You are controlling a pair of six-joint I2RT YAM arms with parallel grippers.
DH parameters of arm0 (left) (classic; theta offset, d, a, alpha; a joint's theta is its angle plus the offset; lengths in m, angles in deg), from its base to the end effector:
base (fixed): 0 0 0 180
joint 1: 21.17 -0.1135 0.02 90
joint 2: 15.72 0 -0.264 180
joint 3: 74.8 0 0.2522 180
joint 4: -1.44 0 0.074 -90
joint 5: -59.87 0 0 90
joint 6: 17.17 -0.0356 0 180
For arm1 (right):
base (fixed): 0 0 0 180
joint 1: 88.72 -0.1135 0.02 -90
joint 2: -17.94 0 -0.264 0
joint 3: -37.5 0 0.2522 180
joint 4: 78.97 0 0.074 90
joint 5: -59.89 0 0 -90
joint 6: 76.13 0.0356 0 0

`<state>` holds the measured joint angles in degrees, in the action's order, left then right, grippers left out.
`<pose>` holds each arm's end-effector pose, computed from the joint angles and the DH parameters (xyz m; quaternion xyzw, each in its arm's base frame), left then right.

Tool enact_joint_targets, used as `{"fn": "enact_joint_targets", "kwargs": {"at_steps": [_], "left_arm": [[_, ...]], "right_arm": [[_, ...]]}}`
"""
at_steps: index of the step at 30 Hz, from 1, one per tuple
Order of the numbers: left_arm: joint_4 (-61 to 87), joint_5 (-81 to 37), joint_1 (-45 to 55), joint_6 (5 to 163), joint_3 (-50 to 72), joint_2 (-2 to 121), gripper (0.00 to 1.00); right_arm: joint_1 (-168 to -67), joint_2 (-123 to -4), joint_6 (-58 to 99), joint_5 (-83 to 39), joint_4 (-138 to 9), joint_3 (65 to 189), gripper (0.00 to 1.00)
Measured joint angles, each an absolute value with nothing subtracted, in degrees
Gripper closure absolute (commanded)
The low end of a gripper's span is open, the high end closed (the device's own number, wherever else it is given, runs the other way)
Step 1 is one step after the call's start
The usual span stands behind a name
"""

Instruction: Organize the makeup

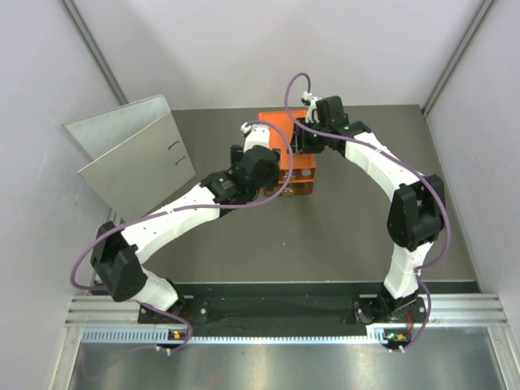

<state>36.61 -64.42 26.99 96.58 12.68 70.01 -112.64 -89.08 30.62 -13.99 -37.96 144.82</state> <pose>0.2409 -0.2390 0.3275 0.0413 0.8519 -0.0558 0.5190 0.3904 0.1840 0.2967 -0.1146 0.8945 0.2630 0.3429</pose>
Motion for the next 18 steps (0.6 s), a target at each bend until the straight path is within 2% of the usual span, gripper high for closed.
{"fn": "enact_joint_targets", "kwargs": {"at_steps": [1, 3, 4, 10, 13, 18], "left_arm": [[37.4, -64.7, 26.7, 95.9, 12.7, 69.4, 0.01], [38.9, -65.1, 25.7, 95.0, 12.3, 68.2, 0.01], [39.6, -65.2, 24.9, 94.9, 11.7, 67.4, 0.01], [42.6, -60.2, 14.4, 95.1, 7.0, 62.0, 0.01], [44.1, -59.5, 9.5, 95.4, 5.7, 60.0, 0.01], [47.5, -59.2, 8.4, 95.8, 5.9, 60.9, 0.01]], "right_arm": [[-112.6, -89.1, 30.7, -14.4, -37.3, 145.2, 0.42], [-112.6, -88.8, 30.8, -15.4, -36.1, 146.2, 0.35], [-112.5, -88.4, 30.6, -16.1, -35.5, 146.5, 0.27], [-110.6, -83.4, 30.5, -18.7, -33.4, 146.7, 0.04], [-107.2, -79.9, 30.3, -19.7, -32.9, 146.5, 0.00], [-99.9, -73.3, 28.9, -22.3, -33.7, 140.8, 0.00]]}}
